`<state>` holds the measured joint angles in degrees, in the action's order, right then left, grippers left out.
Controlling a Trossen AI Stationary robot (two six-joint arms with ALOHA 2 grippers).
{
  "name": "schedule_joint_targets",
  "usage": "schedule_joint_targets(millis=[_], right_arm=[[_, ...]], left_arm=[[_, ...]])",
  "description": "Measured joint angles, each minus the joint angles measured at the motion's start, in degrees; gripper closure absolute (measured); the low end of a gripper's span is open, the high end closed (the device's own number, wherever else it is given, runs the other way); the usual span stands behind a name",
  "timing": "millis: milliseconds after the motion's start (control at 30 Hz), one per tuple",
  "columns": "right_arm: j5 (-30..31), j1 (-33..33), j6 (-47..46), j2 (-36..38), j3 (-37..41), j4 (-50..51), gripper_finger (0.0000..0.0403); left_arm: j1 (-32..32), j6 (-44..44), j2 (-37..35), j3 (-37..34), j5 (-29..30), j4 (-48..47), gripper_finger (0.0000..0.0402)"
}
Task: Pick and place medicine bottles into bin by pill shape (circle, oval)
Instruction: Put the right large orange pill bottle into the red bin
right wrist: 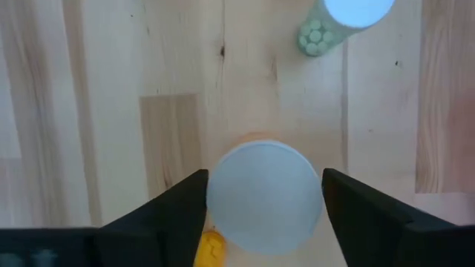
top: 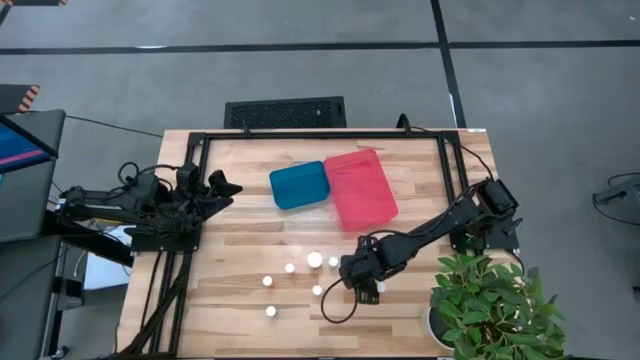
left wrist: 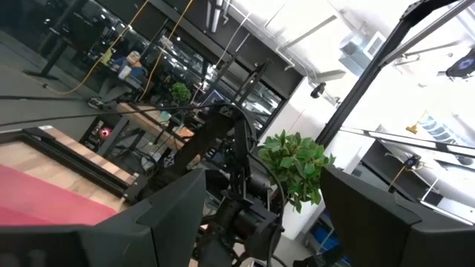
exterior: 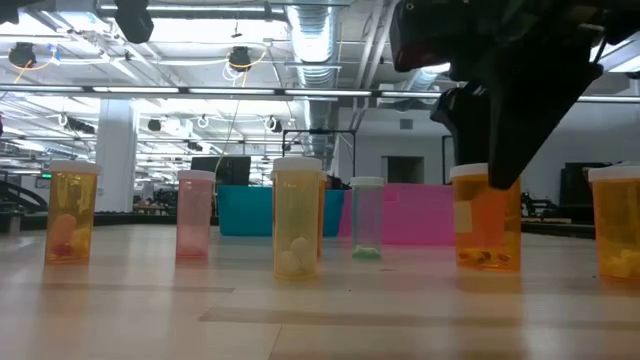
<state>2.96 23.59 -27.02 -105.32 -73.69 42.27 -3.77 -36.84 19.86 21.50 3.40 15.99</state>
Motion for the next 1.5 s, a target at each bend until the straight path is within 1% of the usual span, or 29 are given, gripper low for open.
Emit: schedule_joint_targets(millis=[200, 367, 467, 567, 667, 800, 933, 1033, 1133, 1300, 1400, 1500], right_arm=[[0.0, 0.0, 0.0, -0.7, -0.2, 1.1, 0.0207], [0.0, -0.1, -0.4, -0.4, -0.1, 1.0, 0.0208], [-0.2, -0.7, -1.0, 0.6, 0.1, 1.8, 0.0191], [-0.3, -2.3, -1.4, 3.1, 0.1, 2.3, 0.0183], [-0.5, -4.6, -1.4, 6.5, 0.1, 3.6, 0.0194], [-0.6, -9.3, -1.4, 12.6, -0.9, 5.9, 0.0204], [-0.4, -15.6, -0.5, 17.9, -3.6, 7.2, 0.019], [0.0, -21.4, 1.6, 19.9, -6.2, 7.9, 0.0183], [0.0, -27.9, 5.0, 19.5, -8.4, 9.7, 0.0188], [0.0, -38.1, 9.6, 15.4, -9.4, 11.2, 0.0196], [0.1, -42.7, 11.8, 12.0, -9.4, 10.2, 0.0187], [0.1, -45.5, 13.1, 8.7, -8.8, 7.8, 0.0177]], left_arm=[[0.0, -0.5, 0.0, 0.0, 0.0, 0.0, 0.0142], [0.0, -0.5, 0.0, 0.0, 0.0, 0.0, 0.0142], [0.0, -0.5, 0.0, 0.0, 0.0, 0.0, 0.0142], [0.0, -0.5, 0.0, 0.0, 0.0, 0.0, 0.0142], [0.0, -0.5, 0.0, 0.0, 0.0, 0.0, 0.0142], [0.0, -1.2, 0.0, 0.0, 0.0, 0.0, 0.0142], [0.0, -1.8, 0.0, 0.0, 0.0, 0.0, 0.0142], [0.0, -1.9, 0.0, 0.0, 0.0, 0.0, 0.0142], [0.0, -1.9, 0.0, 0.0, 0.0, 0.0, 0.0142], [0.0, -1.9, 0.0, 0.0, 0.0, 0.0, 0.0142], [0.0, -1.9, 0.0, 0.0, 0.0, 0.0, 0.0142], [0.0, -1.9, 0.0, 0.0, 0.0, 0.0, 0.0142]])
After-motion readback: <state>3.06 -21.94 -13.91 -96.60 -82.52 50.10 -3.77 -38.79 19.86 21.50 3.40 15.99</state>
